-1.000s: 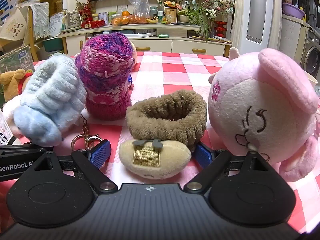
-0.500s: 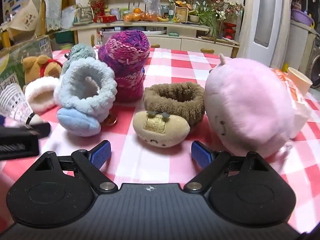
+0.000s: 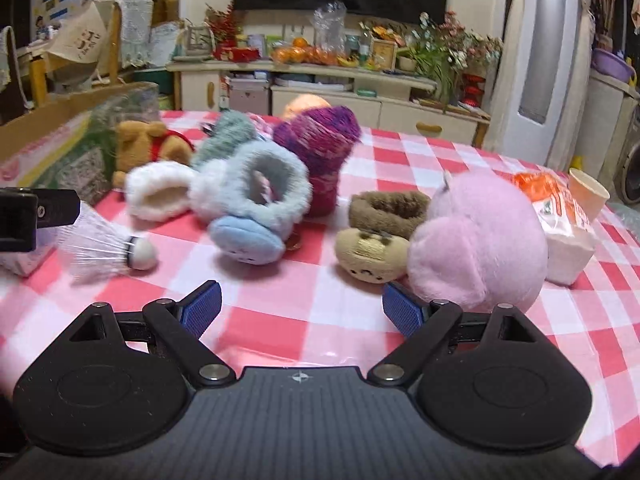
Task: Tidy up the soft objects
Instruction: 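Move both tools over the plush toys toward the pink pig and blue slipper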
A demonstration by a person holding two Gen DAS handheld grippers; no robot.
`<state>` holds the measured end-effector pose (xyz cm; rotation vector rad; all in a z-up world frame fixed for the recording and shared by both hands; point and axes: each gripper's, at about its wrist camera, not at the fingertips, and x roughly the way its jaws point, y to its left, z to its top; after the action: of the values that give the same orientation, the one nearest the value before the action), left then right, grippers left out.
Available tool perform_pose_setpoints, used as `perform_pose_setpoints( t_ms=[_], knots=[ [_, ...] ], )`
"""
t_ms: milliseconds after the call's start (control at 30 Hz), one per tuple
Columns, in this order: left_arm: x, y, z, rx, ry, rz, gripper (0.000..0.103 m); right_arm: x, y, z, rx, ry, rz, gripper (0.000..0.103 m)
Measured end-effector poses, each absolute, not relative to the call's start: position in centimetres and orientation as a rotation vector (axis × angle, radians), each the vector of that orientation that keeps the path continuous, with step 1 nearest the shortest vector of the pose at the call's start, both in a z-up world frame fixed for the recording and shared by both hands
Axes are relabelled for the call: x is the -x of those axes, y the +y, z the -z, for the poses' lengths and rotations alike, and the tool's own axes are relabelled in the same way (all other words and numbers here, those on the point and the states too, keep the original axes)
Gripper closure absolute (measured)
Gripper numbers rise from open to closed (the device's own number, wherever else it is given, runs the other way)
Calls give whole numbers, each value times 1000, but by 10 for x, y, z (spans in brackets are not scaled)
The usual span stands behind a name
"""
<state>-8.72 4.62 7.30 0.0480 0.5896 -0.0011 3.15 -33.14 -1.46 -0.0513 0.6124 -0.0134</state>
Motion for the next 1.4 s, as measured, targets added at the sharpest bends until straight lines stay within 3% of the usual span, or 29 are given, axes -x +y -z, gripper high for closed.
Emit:
perform_pose_setpoints(
  t_ms=[600,1400],
  knots=[
    [129,111,-96,-29,517,-106,1,1,-323,17,66,483,-130,0],
    [137,118,-99,-31,484,-119,1,26,-322,7,67,328,-155,0]
  ],
)
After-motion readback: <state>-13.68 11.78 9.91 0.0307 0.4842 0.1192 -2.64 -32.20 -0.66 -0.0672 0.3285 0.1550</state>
